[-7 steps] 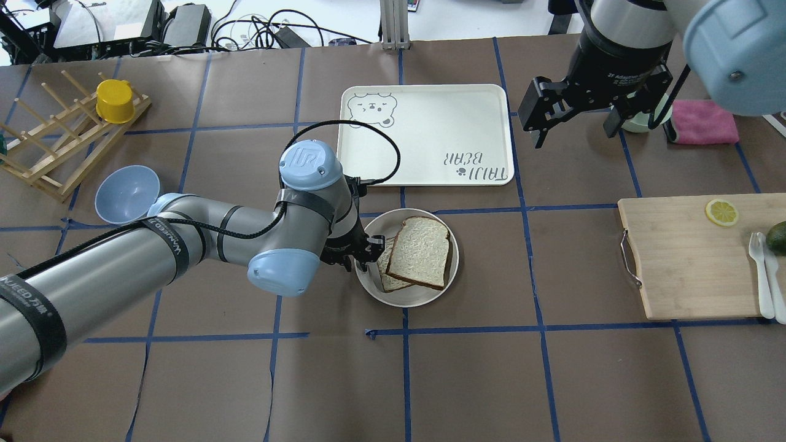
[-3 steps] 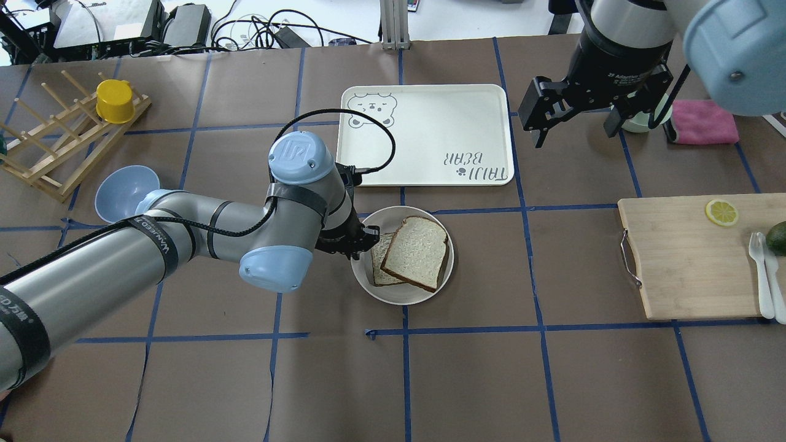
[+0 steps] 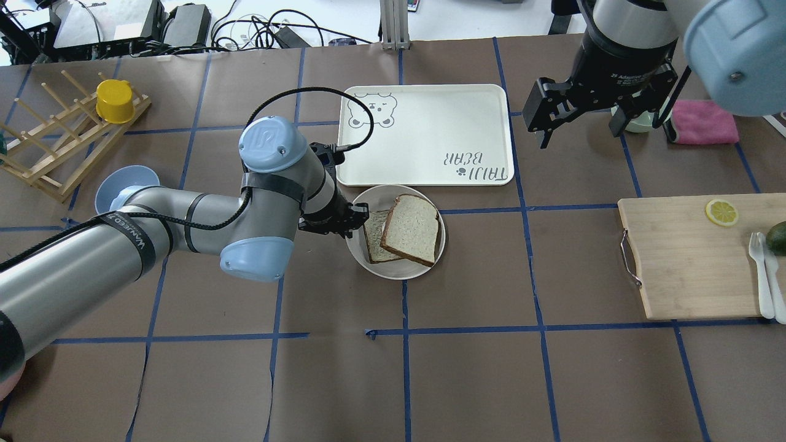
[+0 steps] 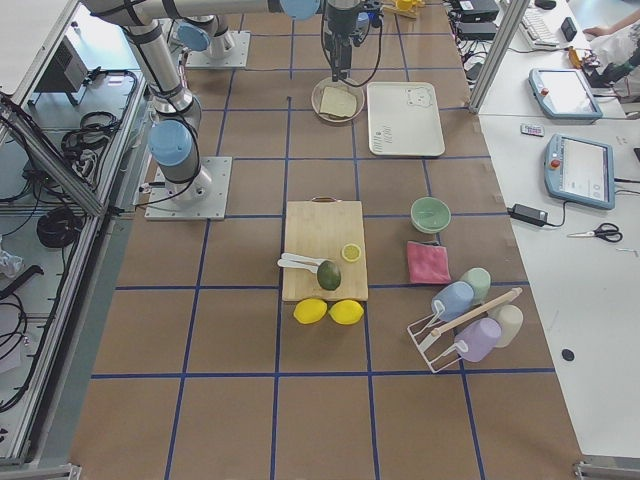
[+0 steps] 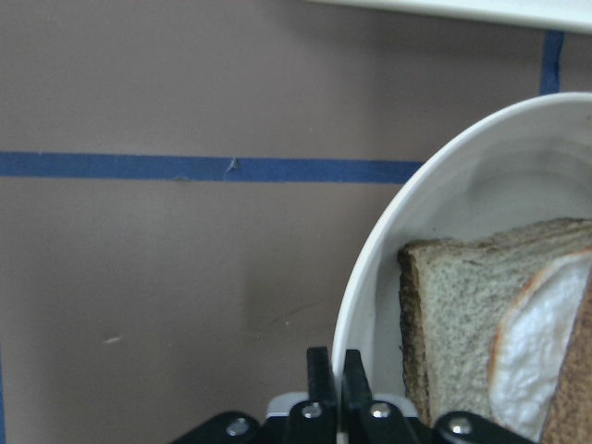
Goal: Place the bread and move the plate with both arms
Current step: 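Grip the plate rim with the left gripper and slide it onto the tray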
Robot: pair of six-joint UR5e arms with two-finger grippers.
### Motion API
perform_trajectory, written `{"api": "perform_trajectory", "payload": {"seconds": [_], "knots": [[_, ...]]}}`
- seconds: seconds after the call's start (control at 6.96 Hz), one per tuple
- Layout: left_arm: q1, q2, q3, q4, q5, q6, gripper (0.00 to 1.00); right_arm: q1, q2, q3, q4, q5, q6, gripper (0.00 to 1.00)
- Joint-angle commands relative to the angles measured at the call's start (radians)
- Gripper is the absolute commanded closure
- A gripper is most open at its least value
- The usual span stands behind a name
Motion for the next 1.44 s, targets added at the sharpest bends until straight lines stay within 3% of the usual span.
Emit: {"api": "perform_trajectory", "payload": {"seconds": [0.0,0.43,1.01,1.29], "knots": [[0.042,-0.011,0.064,-0.005,-0.073,-0.006,1.0,0.002,0.0,0.0,0.0,-0.005,0.0,0.0],[0.057,-0.11,0.253,-0.027,-0.072,-0.021,1.0,0.002,0.0,0.0,-0.002,-0.005,0.0,0.0],[0.058,-0.354,0.53,-0.027,-0.121,-0.05,1.0,0.0,0.002,-0.001,-0.005,-0.004,0.0,0.0],[0.058,-0.43,0.601,-0.025,-0.116,-0.05,1.0,0.0,0.0,-0.003,-0.003,-0.004,0.0,0.0]]}}
